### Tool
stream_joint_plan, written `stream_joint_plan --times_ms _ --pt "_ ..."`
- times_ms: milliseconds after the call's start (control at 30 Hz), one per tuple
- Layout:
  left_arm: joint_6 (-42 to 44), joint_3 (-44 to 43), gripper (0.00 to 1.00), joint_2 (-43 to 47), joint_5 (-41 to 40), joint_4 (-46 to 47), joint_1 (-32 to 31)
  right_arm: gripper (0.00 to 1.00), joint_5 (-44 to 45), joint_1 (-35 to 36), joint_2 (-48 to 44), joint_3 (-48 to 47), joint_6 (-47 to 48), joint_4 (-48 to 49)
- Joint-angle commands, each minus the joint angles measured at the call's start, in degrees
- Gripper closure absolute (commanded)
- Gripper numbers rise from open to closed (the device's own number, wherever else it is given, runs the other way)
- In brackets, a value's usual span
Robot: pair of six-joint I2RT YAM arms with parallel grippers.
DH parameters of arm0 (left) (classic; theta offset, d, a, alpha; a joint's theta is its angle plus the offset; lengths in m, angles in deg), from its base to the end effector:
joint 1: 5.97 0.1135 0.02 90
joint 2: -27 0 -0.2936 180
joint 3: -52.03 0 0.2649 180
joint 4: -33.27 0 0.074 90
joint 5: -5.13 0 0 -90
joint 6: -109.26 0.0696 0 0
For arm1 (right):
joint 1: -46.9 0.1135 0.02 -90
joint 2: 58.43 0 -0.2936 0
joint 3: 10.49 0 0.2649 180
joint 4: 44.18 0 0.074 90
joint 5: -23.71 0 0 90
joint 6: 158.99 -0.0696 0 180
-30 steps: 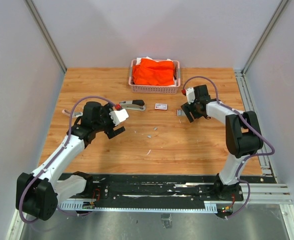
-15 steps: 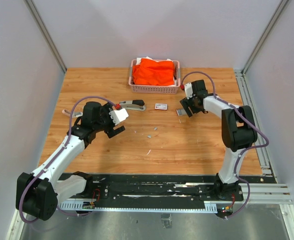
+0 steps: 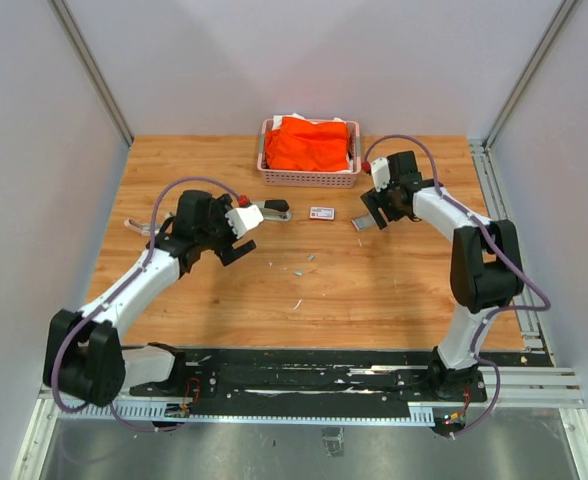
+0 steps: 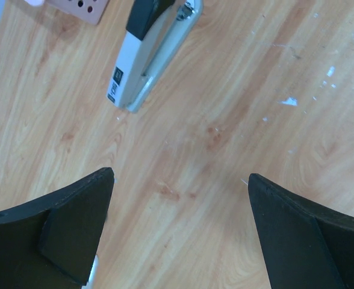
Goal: Unload the staples from the stapler
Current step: Adjust the staple box at the center of the board, then pick up the stapler from the center of the board.
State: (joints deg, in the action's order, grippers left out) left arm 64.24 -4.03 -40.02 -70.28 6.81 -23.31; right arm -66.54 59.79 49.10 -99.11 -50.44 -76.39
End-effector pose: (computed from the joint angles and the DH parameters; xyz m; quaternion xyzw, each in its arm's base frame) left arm 0.2599 -0.0995 0.2475 0.5083 0.7319 -0.0056 0.4538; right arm 0.4378 0.1005 0.1958 -0.2562 0.9075 -0.0144 0.3325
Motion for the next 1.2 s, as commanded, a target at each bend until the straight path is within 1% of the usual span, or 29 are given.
stream_joint_plan --times_ms 0,167,233,333,467,700,867,1067,1167 --pt "3.77 -10.1 0.02 -8.95 1.68 -1.53 0.0 0.23 -8.88 0.26 -9.57 2.07 2.5 -3.42" --pt "7.4 -22.52 0.02 -20.96 5.27 -4.24 0.01 0.24 -16.08 0.35 -15.56 5.18 3.73 -5.86" --pt "10.14 -27.67 0.02 -25.7 7.9 -7.56 -0.02 0.24 -18.73 0.29 -17.8 6.28 4.43 -6.55" --pt "13.45 -37.32 0.02 -32.85 11.37 -15.56 -0.03 0.24 -22.35 0.28 -20.79 7.32 6.1 -7.79" --pt "15.59 -47.35 0.02 -41.0 13.64 -22.99 -0.06 0.25 -25.91 0.29 -24.93 8.51 7.9 -7.85" --pt "19.48 -54.26 0.0 -48.28 15.73 -27.46 -0.2 0.25 -28.97 -0.36 -27.78 10.86 8.79 -6.22" --pt "20.08 -58.57 0.07 -52.32 15.76 -30.89 -1.19 0.25 -29.28 -1.3 -27.96 11.34 9.49 -6.09" --pt "19.62 -60.91 0.13 -56.49 12.07 -30.89 -3.44 0.25 -31.25 -2.29 -28.62 12.22 9.49 -5.41" --pt "18.14 -63.46 0.17 -58.66 11.93 -30.93 -3.73 0.26 -32.34 -2.52 -28.8 12.59 9.58 -5.14"
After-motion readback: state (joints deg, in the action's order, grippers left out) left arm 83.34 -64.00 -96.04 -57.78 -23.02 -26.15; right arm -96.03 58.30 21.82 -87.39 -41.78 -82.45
